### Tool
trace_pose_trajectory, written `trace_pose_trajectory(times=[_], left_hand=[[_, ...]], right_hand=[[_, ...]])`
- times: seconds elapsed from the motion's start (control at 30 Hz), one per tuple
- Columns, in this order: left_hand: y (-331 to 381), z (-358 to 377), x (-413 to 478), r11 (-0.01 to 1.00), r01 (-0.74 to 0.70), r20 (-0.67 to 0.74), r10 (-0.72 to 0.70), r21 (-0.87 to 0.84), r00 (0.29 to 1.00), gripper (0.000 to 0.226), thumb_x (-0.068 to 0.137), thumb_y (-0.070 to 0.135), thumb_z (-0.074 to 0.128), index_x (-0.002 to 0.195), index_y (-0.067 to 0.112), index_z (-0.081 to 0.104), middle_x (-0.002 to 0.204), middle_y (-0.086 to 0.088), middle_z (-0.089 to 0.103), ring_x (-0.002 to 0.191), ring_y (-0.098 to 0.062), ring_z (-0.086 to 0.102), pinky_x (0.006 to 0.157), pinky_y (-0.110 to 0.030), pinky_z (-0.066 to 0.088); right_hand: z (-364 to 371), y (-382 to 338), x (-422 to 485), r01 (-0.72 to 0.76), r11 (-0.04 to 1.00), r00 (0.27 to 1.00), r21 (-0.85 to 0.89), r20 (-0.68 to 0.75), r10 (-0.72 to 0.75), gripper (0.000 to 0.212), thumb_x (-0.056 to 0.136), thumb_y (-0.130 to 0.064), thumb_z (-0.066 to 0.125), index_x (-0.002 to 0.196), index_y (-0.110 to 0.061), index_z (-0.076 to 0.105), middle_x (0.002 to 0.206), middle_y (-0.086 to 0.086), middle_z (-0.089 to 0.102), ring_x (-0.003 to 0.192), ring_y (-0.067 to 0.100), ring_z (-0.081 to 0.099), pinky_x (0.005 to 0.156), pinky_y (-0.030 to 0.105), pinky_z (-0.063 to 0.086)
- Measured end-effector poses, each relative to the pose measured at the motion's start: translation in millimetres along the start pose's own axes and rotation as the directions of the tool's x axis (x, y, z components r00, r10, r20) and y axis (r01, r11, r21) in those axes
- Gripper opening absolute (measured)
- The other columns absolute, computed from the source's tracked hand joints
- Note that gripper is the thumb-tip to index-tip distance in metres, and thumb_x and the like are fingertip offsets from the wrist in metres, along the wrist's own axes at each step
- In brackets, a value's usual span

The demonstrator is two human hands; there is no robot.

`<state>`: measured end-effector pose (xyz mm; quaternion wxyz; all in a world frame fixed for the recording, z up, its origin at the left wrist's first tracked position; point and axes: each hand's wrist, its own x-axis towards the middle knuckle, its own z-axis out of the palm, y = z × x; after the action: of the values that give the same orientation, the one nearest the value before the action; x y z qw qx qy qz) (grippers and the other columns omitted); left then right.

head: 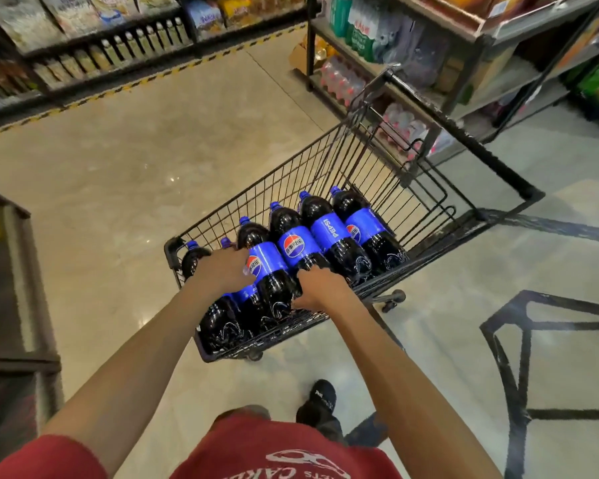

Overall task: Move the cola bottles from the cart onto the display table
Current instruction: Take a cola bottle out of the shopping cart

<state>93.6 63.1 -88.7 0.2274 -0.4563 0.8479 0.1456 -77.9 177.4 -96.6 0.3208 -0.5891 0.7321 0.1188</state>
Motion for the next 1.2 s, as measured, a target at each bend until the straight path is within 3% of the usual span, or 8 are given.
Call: trace_pose_trajectory(times=[0.1,0.33,0.4,0.5,0.73,0.83,0.97,1.2], left_hand=[[1,8,6,0.997,0.068,0.021,-0.068,-0.04,0.997,0.046,0.096,0.047,0.058,0.128,0.015,0.051,0.124,-0.008,0.06,0.112,-0.03,0.058,0.082,-0.041,0.048],[-4,22,32,0.97,0.184,0.076,-0.174,-0.158,0.982,0.038,0.096,0.045,0.058,0.119,0.014,0.05,0.11,-0.008,0.061,0.098,-0.028,0.057,0.073,-0.036,0.041],[-7,27,44,0.944,0.214,0.078,-0.201,-0.25,0.976,0.043,0.095,0.045,0.059,0.123,0.013,0.052,0.118,-0.011,0.062,0.105,-0.031,0.056,0.078,-0.038,0.046],[-12,38,63,0.873,0.251,0.082,-0.239,-0.417,0.967,0.054,0.093,0.048,0.062,0.133,0.012,0.052,0.126,-0.014,0.06,0.116,-0.036,0.055,0.094,-0.045,0.049],[-20,54,119,0.627,0.341,0.169,-0.318,-0.7,0.933,0.066,0.096,0.042,0.063,0.149,0.011,0.039,0.139,-0.016,0.055,0.125,-0.033,0.054,0.097,-0.038,0.044],[-21,59,138,0.526,0.386,0.221,-0.35,-0.757,0.91,0.076,0.095,0.043,0.064,0.153,0.008,0.029,0.145,-0.018,0.051,0.129,-0.035,0.053,0.097,-0.037,0.043],[-25,66,160,0.462,0.428,0.241,-0.41,-0.776,0.88,0.097,0.091,0.048,0.068,0.159,0.004,0.014,0.158,-0.022,0.034,0.142,-0.037,0.04,0.113,-0.041,0.039],[-29,71,187,0.25,0.468,0.34,-0.42,-0.848,0.841,0.119,0.07,0.052,0.086,0.156,0.008,0.017,0.154,-0.023,0.032,0.139,-0.039,0.041,0.113,-0.045,0.041]], right_hand=[[-1,6,11,0.044,0.999,0.998,-0.022,0.047,-0.043,0.059,0.093,-0.045,0.065,0.136,-0.008,0.047,0.139,0.017,0.049,0.127,0.038,0.048,0.101,0.048,0.044],[4,11,44,0.056,0.997,0.993,-0.043,0.107,-0.052,0.059,0.092,-0.045,0.068,0.135,-0.01,0.048,0.138,0.016,0.051,0.125,0.037,0.051,0.098,0.047,0.047],[4,11,53,0.049,0.997,0.993,-0.052,0.114,-0.043,0.058,0.092,-0.043,0.068,0.135,-0.01,0.049,0.137,0.015,0.052,0.124,0.036,0.053,0.096,0.045,0.048],[7,10,67,0.038,0.998,0.99,-0.053,0.139,-0.03,0.056,0.094,-0.041,0.066,0.136,-0.01,0.047,0.138,0.015,0.051,0.124,0.037,0.053,0.095,0.046,0.047],[11,1,104,0.028,0.999,0.988,-0.03,0.154,-0.023,0.06,0.097,-0.04,0.062,0.143,-0.008,0.04,0.146,0.016,0.043,0.133,0.036,0.045,0.098,0.046,0.045],[14,-7,119,0.028,0.999,0.985,-0.043,0.169,-0.02,0.062,0.098,-0.039,0.062,0.144,-0.007,0.038,0.147,0.015,0.042,0.135,0.035,0.043,0.098,0.046,0.045],[18,-15,137,0.011,0.999,0.984,0.04,0.179,-0.018,0.063,0.097,-0.037,0.063,0.143,-0.003,0.038,0.143,0.016,0.044,0.133,0.035,0.045,0.097,0.045,0.046],[26,-21,155,-0.144,0.961,0.97,0.237,0.228,0.09,0.073,0.085,-0.04,0.074,0.136,0.001,0.042,0.136,0.019,0.049,0.127,0.036,0.049,0.099,0.044,0.047]])
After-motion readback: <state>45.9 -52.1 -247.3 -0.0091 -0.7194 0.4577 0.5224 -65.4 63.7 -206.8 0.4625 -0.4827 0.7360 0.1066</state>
